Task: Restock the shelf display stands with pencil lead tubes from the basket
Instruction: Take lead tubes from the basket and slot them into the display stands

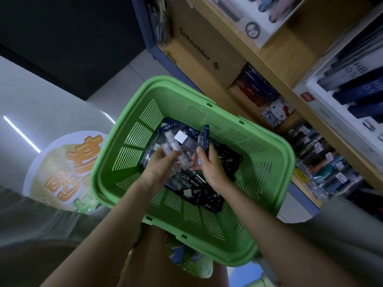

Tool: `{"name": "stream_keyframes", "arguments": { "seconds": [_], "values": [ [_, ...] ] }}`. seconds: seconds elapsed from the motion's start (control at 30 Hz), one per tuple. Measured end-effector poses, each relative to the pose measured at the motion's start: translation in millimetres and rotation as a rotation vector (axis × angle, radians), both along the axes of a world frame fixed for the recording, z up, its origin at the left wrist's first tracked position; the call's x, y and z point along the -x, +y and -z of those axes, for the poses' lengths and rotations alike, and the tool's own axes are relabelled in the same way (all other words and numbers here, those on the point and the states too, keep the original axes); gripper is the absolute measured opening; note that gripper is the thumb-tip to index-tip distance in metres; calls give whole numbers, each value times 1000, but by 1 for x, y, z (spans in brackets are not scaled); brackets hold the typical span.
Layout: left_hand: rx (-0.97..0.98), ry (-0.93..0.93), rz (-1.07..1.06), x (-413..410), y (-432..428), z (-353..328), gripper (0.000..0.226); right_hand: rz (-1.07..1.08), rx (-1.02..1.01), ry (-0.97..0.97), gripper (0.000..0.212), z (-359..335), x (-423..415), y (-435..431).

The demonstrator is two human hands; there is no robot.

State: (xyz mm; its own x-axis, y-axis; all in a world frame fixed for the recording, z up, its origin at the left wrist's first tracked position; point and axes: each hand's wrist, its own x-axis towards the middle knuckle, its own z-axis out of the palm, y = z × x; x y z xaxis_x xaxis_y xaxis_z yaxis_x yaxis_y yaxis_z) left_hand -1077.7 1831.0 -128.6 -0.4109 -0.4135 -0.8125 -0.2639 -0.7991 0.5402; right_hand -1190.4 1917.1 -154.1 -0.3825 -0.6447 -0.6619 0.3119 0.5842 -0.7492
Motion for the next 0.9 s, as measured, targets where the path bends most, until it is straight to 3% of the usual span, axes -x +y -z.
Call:
{"name": "stream_keyframes", "arguments": {
  "seconds": [0.07,0.17,0.23,0.3,0.43,0.63,0.9],
  "values": [
    [30,92,-2,2,4,-10,5,-89,-2,27,21,-8,-1,1],
    [105,163,7,6,9,-26,7,-176,-50,29,47,-20,-2,5],
    [136,218,-3,8,13,-37,7,-222,-57,49,52,-30,1,7],
    [158,246,-12,9,16,-47,4,-266,-25,90,41,-41,5,11],
    [280,105,-84,13,24,-60,20,-352,32,141,10,-68,4,17],
    [307,113,-124,17,28,-92,20,-326,89,145,27,-111,3,22],
    [286,220,-41,28,32,-144,30,-196,273,266,11,-174,16,37]
  ]
}}
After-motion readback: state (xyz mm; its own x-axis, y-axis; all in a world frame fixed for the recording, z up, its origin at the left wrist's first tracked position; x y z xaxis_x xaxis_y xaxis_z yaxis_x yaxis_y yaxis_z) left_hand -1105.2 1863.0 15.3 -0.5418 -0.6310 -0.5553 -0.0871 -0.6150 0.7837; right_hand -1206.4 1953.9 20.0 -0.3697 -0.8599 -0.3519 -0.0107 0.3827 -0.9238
